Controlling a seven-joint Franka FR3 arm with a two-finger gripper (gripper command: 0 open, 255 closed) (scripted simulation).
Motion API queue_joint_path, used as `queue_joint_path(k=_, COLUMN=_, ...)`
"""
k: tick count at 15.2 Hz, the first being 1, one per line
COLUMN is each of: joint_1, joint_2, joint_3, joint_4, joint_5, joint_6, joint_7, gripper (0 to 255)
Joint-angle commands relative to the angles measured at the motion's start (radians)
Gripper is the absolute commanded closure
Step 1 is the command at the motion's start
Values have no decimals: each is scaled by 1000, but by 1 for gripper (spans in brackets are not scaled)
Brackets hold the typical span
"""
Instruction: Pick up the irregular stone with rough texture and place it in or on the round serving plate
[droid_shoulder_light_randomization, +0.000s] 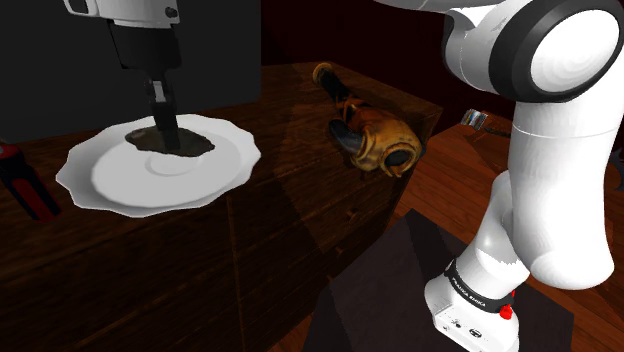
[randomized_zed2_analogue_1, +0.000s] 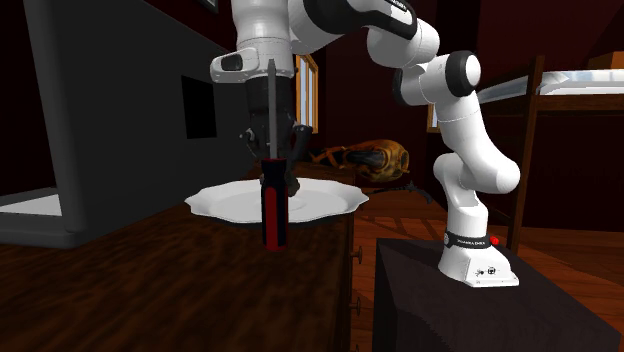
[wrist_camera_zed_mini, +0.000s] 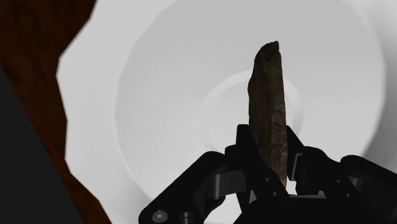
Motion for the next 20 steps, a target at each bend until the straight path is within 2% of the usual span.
queue_joint_path(k=1, joint_1=0, joint_2=0, joint_3=0, joint_4=0, joint_5=0, joint_6=0, joint_7=0, gripper=255)
queue_joint_path(k=2, joint_1=0, joint_2=0, joint_3=0, joint_4=0, joint_5=0, joint_6=0, joint_7=0, gripper=255)
queue_joint_path(k=3, joint_1=0, joint_2=0, joint_3=0, joint_4=-1, joint_5=0, joint_6=0, joint_7=0, gripper=0)
queue_joint_path(k=8, joint_1=0, joint_2=0, joint_3=0, joint_4=0, joint_5=0, joint_6=0, joint_7=0, gripper=0)
queue_joint_path(k=12, joint_1=21, joint_2=84, joint_3=-2, joint_4=262, joint_5=-16, joint_6=-179, joint_7=6, gripper=0)
queue_joint_path(k=20, joint_1=21, joint_2=83, joint_3=-2, joint_4=262, joint_5=-16, joint_6=-179, joint_7=6, gripper=0)
